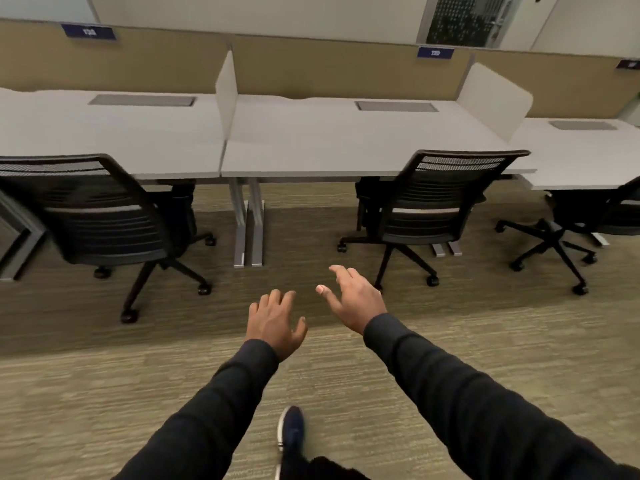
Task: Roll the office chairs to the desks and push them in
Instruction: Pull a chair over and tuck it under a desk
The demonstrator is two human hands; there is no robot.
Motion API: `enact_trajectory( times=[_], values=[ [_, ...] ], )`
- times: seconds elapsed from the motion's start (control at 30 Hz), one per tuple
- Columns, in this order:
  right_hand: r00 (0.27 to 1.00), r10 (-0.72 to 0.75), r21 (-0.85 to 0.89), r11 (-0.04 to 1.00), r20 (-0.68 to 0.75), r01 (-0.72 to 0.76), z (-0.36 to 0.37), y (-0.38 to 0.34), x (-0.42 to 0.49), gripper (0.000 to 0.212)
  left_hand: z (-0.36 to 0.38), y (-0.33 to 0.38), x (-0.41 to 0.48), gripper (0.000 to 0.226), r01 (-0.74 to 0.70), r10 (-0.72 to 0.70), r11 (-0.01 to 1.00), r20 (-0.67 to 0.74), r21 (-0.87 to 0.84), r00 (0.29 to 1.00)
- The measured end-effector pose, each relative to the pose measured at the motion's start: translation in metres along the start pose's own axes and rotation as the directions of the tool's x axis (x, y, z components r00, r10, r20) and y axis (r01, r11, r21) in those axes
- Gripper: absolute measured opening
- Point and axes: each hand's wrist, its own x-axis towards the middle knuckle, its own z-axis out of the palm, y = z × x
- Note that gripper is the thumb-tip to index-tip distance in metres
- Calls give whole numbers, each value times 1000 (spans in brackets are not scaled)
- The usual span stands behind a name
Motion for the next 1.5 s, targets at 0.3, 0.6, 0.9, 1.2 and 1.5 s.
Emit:
enact_trajectory(
  times=[0.3,0.6,0.9,1.2,1.5],
  values=[
    [1000,-3,46,999,25,2,96,-117,128,59,-51,-163,71,64,10,-8,998,-41,57,999],
    [994,-64,95,994,89,55,158,-267,254,63,-125,-343,135,65,82,-76,990,-61,112,995],
    [998,-15,141,990,57,7,218,-404,359,66,-194,-508,204,66,21,-11,996,-111,87,994],
    [965,262,290,922,19,-257,282,-523,432,65,-276,-702,244,72,82,-55,982,-159,169,986],
    [947,296,221,922,124,-317,315,-573,518,101,-329,-864,316,92,114,-127,945,23,306,992]
  ],
)
